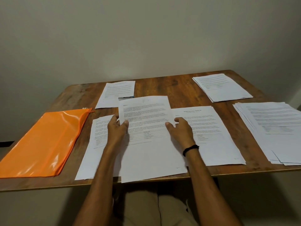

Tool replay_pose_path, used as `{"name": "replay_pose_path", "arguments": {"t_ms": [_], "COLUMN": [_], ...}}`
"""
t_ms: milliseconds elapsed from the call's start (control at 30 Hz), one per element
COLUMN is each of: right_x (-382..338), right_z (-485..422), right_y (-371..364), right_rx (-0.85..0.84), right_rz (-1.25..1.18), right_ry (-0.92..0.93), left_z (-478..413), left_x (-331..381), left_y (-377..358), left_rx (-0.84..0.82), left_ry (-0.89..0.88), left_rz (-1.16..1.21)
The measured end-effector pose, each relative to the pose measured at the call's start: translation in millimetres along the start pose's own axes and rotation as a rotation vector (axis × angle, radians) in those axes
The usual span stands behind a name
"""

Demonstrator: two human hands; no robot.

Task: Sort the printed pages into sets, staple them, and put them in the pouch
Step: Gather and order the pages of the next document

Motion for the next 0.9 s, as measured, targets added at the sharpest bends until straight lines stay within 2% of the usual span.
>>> {"name": "replay_pose_path", "arguments": {"t_ms": [133,233,300,433,533,600,667,733,900], "right_x": [-1,-5,-6,2,23,44,60,66,56], "right_z": [-3,-1,-1,-6,-17,-25,-27,-27,-34], "right_y": [-6,-4,-2,19,53,74,88,93,95], "right_rx": [0.039,0.148,0.160,0.198,0.281,0.289,0.309,0.331,0.256], "right_rz": [-0.234,-0.283,-0.277,-0.013,0.384,0.546,0.613,0.651,0.710], "right_ry": [0.030,0.033,0.026,-0.006,-0.180,-0.329,-0.406,-0.407,-0.416], "left_z": [-8,-12,-6,2,-1,-3,-7,-10,-8], "left_x": [0,-7,-9,-9,-11,-13,-15,-16,-17], "left_y": [5,6,3,1,3,6,8,7,3], "left_rx": [0.002,-0.109,-0.164,-0.124,-0.090,-0.062,-0.046,-0.048,-0.042], "left_ry": [0.065,0.203,0.190,0.076,0.016,-0.005,-0.012,-0.010,0.003], "left_rz": [0.045,0.040,-0.032,-0.192,-0.290,-0.353,-0.411,-0.465,-0.491]}}
Point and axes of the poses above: each hand's wrist, its own z-axis away from the middle knuckle, its own y-axis out of the back of the hand, x = y × z, the point moved 3 cm from there along -z, towards the middle knuckle, and after that the axes turned 3 degrees about -z, right-handed, at the moved point
